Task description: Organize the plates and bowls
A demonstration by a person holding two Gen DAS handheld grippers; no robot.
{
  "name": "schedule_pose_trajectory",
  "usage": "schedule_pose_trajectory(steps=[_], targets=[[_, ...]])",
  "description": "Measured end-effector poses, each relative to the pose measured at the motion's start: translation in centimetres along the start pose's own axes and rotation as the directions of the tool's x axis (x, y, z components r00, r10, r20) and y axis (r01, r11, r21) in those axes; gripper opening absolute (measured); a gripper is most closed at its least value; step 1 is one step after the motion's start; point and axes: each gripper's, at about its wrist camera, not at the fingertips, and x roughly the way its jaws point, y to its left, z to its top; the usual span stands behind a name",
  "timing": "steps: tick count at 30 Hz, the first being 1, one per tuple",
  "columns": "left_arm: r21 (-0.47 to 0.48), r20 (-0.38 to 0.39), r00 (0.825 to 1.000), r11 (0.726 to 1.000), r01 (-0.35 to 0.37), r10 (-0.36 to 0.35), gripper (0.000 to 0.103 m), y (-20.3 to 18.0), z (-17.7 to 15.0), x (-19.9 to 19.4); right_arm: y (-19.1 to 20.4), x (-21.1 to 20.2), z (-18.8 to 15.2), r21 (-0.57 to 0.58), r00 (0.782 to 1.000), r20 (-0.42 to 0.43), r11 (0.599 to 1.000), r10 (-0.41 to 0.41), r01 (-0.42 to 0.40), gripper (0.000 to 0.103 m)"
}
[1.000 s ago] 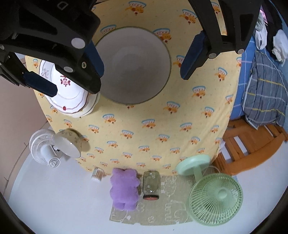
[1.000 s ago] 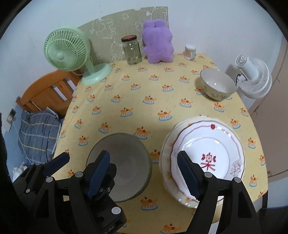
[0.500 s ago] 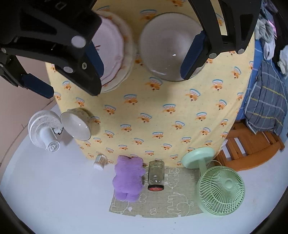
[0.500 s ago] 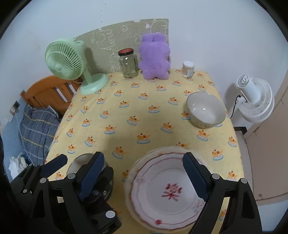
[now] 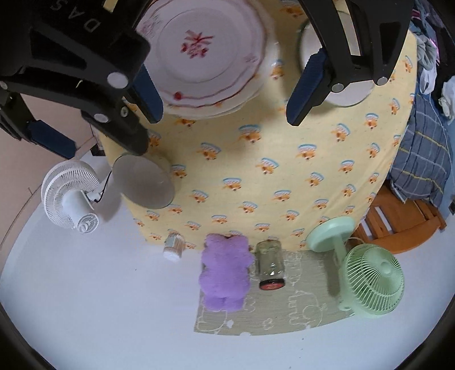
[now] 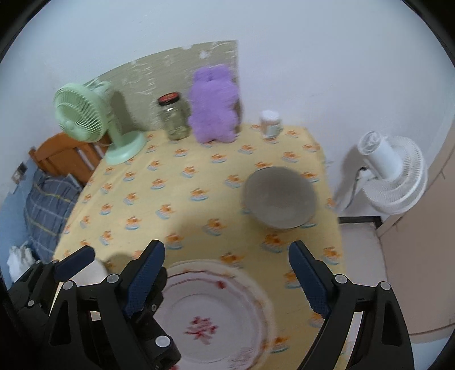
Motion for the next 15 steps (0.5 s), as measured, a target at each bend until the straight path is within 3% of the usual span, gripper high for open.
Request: schedule_pose_trajectory(steps=[5, 11, 15], targets=[[0.010, 0.025, 1.000, 1.000, -0.010, 0.009, 0.090, -2.7, 0.6, 0.8, -3.1, 0.9, 0.7, -0.021, 1.000, 0.005, 1.000, 0.011, -0.011, 0.091], [0.014, -0.001, 1.000, 1.000, -0.001, 0.001, 0.090, -5.6, 1.7, 3.1, -6.3, 2.1, 1.8, -0.042, 1.000, 0.022, 0.999, 0.010, -0.009, 0.091], [0.060, 0.004, 0.999, 0.998, -0.034, 0.034, 0.090, -7.6, 2.6, 5.0, -8.3, 3.8, 2.3, -0.018, 1.000, 0.013, 1.000, 0.005, -0.005, 0.091]])
